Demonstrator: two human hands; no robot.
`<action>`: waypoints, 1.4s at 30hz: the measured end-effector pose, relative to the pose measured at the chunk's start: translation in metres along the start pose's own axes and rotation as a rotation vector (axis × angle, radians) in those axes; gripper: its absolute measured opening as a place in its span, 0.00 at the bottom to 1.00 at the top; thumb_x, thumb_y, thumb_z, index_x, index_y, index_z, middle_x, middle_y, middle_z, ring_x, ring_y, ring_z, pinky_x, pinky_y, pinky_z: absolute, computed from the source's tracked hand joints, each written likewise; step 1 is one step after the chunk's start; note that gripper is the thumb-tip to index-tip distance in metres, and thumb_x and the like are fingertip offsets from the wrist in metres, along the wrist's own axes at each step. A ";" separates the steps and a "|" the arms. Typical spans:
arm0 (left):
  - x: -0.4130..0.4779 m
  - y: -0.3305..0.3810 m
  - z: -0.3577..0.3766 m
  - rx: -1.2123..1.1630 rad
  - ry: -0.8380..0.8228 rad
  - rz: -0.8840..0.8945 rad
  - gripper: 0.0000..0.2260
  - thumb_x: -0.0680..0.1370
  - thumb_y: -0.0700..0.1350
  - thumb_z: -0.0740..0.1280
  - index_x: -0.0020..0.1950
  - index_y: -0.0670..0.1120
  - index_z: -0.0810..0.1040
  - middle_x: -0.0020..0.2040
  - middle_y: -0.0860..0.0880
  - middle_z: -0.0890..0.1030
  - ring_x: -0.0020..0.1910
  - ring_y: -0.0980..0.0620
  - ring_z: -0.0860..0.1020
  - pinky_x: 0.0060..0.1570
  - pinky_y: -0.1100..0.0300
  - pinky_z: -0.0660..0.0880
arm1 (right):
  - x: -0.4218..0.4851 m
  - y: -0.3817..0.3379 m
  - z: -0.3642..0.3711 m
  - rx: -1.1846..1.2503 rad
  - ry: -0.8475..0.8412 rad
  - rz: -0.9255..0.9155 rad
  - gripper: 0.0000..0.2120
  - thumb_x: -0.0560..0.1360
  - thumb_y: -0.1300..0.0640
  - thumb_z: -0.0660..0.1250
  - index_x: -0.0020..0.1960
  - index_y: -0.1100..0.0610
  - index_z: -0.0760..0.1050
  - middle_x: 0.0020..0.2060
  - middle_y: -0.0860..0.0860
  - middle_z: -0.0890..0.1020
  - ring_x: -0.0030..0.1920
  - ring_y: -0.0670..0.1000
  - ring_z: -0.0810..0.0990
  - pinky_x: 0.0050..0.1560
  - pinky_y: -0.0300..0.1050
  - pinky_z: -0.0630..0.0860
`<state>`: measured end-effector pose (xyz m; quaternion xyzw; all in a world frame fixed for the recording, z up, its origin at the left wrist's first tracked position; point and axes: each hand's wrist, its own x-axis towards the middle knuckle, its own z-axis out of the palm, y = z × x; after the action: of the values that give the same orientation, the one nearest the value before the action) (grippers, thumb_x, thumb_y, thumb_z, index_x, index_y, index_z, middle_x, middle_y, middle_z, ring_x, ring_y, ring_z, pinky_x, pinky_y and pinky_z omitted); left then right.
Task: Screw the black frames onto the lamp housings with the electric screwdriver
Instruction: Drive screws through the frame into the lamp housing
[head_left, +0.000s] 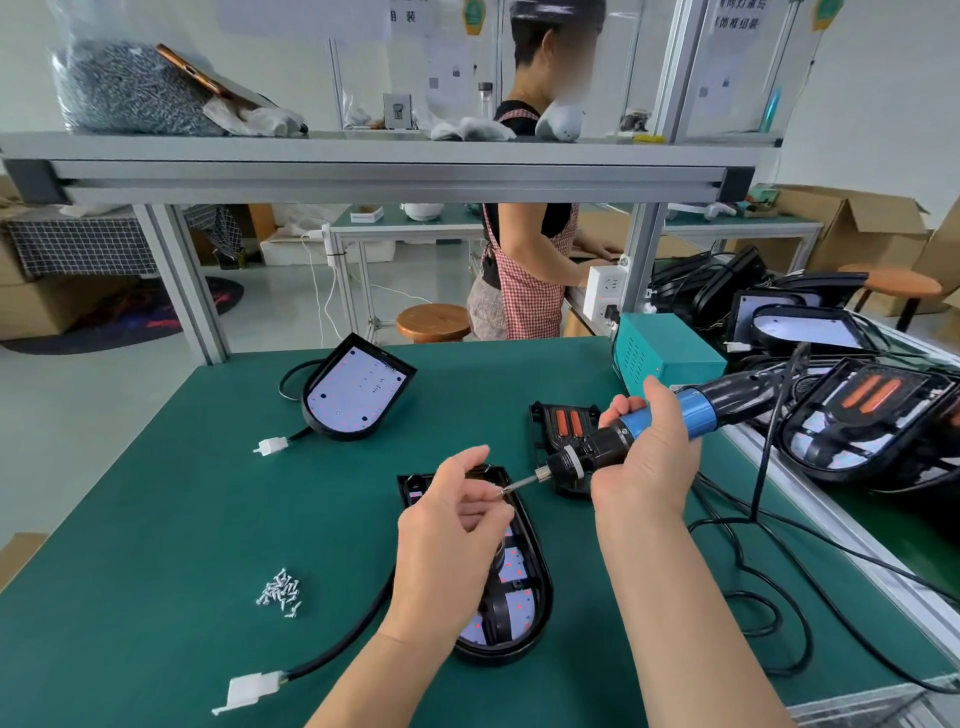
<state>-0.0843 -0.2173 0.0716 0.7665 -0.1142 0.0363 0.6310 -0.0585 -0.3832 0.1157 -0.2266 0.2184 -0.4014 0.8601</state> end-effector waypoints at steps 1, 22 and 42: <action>0.001 0.000 -0.004 0.059 0.004 0.016 0.23 0.74 0.39 0.75 0.63 0.59 0.76 0.46 0.60 0.84 0.47 0.62 0.81 0.51 0.72 0.74 | 0.002 -0.001 0.002 -0.001 -0.009 -0.011 0.15 0.75 0.62 0.72 0.59 0.59 0.74 0.35 0.52 0.76 0.30 0.48 0.78 0.33 0.40 0.77; 0.025 -0.029 -0.021 0.389 0.059 -0.417 0.23 0.69 0.58 0.75 0.52 0.46 0.71 0.51 0.51 0.73 0.54 0.46 0.75 0.56 0.47 0.75 | 0.028 0.056 0.039 -0.367 -0.388 -0.212 0.18 0.65 0.53 0.76 0.50 0.56 0.73 0.31 0.51 0.80 0.27 0.51 0.80 0.32 0.42 0.77; 0.026 -0.027 -0.022 0.300 0.038 -0.444 0.23 0.70 0.56 0.75 0.54 0.48 0.69 0.47 0.51 0.80 0.47 0.51 0.79 0.52 0.48 0.78 | 0.025 0.059 0.037 -0.424 -0.433 -0.233 0.14 0.68 0.55 0.75 0.50 0.53 0.75 0.32 0.51 0.80 0.29 0.51 0.81 0.34 0.41 0.78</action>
<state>-0.0513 -0.1944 0.0549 0.8570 0.0750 -0.0721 0.5048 0.0121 -0.3612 0.1074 -0.5045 0.0817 -0.3850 0.7685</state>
